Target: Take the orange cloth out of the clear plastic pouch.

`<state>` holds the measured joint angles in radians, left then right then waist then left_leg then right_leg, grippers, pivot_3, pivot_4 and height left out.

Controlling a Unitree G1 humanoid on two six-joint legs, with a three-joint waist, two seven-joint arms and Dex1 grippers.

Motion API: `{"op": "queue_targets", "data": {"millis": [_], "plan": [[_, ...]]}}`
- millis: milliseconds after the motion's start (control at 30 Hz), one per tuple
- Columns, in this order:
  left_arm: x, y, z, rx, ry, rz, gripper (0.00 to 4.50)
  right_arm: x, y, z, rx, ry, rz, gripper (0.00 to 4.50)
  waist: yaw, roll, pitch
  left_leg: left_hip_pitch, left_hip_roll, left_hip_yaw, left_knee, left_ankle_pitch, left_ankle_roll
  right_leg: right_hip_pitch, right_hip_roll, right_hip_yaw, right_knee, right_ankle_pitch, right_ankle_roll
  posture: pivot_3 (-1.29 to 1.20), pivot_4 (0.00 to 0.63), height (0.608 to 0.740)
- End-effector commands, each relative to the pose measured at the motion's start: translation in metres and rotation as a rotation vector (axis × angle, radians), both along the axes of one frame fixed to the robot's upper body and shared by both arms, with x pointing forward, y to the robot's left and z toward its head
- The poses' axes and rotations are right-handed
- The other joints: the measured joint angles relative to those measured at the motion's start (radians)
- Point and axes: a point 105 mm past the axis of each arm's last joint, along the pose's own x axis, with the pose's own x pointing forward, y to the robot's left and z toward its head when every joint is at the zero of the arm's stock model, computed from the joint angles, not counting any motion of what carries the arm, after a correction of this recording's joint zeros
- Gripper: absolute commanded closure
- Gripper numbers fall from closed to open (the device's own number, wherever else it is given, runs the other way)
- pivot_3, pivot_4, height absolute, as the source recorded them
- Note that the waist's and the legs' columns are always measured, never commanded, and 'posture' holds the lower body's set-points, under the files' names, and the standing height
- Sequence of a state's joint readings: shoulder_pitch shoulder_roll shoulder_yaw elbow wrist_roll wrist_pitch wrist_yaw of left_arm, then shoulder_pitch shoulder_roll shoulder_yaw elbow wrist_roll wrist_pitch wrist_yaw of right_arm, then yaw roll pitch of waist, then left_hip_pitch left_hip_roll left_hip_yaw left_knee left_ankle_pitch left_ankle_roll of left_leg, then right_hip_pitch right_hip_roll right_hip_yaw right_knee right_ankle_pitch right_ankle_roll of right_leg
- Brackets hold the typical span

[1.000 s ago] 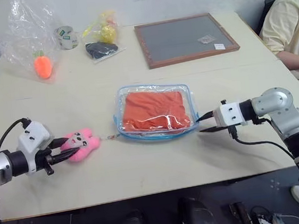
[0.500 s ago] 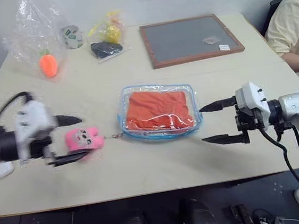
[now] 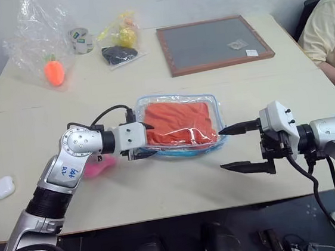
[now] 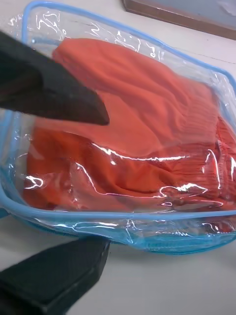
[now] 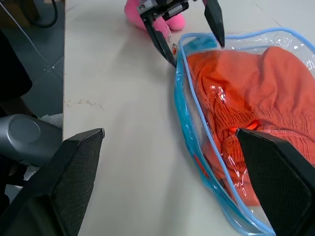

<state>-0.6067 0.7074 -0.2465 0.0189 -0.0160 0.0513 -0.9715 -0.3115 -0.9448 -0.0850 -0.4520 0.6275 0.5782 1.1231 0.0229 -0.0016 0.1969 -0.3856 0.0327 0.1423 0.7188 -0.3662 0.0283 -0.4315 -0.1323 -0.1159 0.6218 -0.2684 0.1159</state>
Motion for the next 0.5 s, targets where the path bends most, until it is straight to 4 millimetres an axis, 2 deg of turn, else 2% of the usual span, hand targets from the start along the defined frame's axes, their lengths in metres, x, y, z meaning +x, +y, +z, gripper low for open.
{"op": "queue_targets", "data": {"millis": [33,267,400,500], "plan": [[0.000,0.001,0.008,-0.009,-0.038,-0.013,2.19,-0.005,0.003,0.007,0.005,-0.043,0.009,0.00,0.000,0.000,0.000,0.000,0.000,0.000,0.000,0.000,0.000,0.000,0.000,0.000,0.000,0.000,0.000,0.00,0.150,0.740],[-0.005,-0.007,0.003,-0.037,-0.022,-0.018,4.38,-0.005,0.005,0.006,0.021,-0.050,-0.007,0.00,0.001,0.000,0.000,0.000,0.000,-0.001,0.001,0.000,0.001,0.001,-0.001,0.000,0.000,0.000,0.001,0.00,0.150,0.740],[-0.011,-0.019,0.015,-0.196,0.054,0.020,4.46,-0.004,0.009,0.004,0.038,-0.047,-0.007,0.00,0.002,0.000,0.000,-0.001,0.000,-0.001,0.001,0.000,0.001,0.001,-0.001,0.000,0.000,0.000,0.001,0.00,0.150,0.740],[-0.012,-0.022,0.027,-0.330,0.119,0.072,4.50,-0.003,0.016,0.000,0.046,-0.059,-0.015,0.95,0.001,-0.001,0.000,-0.001,0.000,-0.002,0.002,0.000,0.001,0.001,-0.001,-0.001,0.000,0.000,0.001,0.00,0.150,0.740]]}}
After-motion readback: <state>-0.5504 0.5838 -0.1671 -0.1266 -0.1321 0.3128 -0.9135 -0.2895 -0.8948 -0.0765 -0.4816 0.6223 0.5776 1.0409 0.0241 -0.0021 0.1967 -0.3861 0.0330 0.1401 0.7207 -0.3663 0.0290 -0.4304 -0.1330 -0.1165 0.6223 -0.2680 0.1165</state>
